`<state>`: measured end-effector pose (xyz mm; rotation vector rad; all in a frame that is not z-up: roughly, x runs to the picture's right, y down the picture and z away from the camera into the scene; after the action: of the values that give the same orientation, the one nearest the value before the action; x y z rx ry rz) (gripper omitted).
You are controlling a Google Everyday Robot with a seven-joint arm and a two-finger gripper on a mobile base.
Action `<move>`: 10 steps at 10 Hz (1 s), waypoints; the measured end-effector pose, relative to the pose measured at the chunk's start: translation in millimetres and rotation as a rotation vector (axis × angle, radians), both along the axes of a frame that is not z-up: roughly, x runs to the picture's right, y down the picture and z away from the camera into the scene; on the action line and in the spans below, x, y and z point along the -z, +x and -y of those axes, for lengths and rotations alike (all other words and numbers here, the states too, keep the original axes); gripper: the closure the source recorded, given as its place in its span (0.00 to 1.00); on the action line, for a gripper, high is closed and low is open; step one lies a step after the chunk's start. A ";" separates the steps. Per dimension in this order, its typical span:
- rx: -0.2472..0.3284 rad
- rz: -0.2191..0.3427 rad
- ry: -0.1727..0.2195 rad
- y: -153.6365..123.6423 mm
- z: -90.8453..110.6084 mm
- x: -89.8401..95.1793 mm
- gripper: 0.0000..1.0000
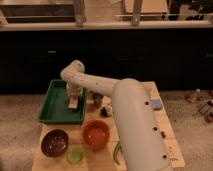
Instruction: Wipe tray with eraser
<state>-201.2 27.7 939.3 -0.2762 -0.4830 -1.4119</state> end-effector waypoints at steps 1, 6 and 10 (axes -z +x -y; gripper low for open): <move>0.003 -0.003 -0.006 -2.1 -2.8 -1.6 0.96; 0.011 -0.016 -0.021 -7.1 -5.1 -9.9 0.96; 0.062 0.013 -0.031 -39.6 3.2 -19.9 0.96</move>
<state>-240.9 24.5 959.1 -0.3096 -0.5107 -1.4684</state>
